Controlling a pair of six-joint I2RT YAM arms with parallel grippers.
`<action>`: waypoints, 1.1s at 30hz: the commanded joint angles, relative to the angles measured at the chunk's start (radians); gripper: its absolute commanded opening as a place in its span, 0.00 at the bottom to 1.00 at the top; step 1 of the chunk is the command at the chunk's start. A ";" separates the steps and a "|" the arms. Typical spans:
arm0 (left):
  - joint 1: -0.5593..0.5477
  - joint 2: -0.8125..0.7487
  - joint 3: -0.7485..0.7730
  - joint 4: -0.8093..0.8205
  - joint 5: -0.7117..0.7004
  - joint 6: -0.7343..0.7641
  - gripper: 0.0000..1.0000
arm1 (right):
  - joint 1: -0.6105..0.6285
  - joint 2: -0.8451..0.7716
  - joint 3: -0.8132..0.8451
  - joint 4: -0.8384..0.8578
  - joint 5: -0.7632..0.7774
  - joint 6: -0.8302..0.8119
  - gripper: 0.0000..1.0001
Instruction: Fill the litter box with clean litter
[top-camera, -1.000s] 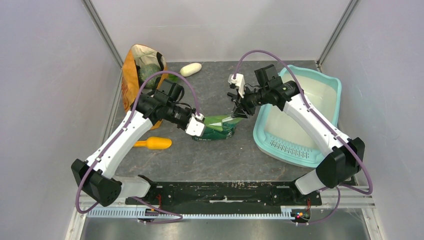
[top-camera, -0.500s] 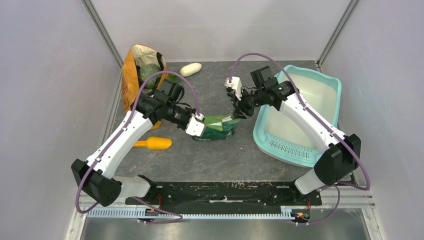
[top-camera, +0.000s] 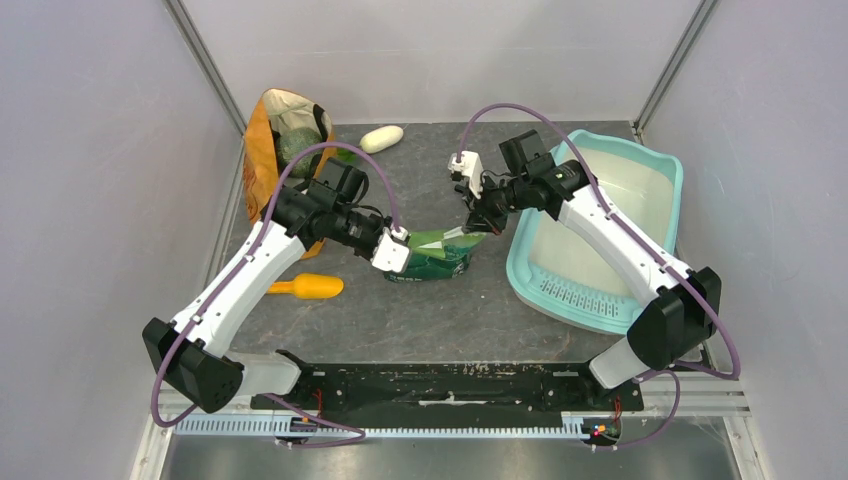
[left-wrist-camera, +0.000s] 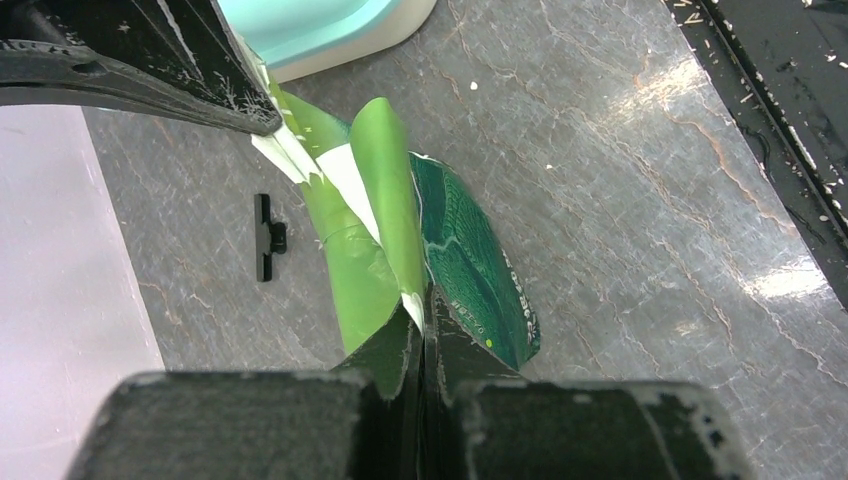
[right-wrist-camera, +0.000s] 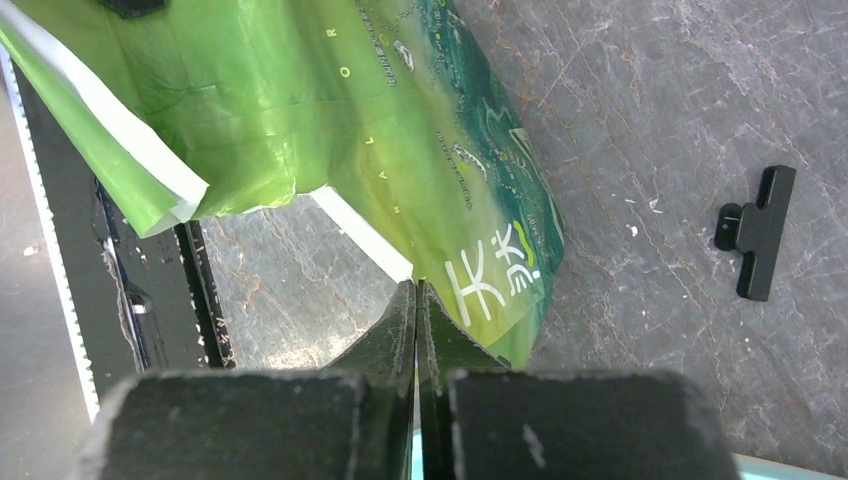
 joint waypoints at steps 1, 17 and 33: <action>-0.002 -0.013 0.029 -0.029 -0.019 0.034 0.02 | 0.002 -0.010 0.077 0.027 0.027 0.059 0.00; 0.006 -0.028 0.069 0.116 -0.044 -0.192 0.02 | 0.000 -0.003 0.074 0.068 0.101 0.108 0.01; 0.007 -0.017 0.054 0.127 -0.041 -0.178 0.02 | -0.066 -0.004 0.137 -0.052 -0.013 0.121 0.46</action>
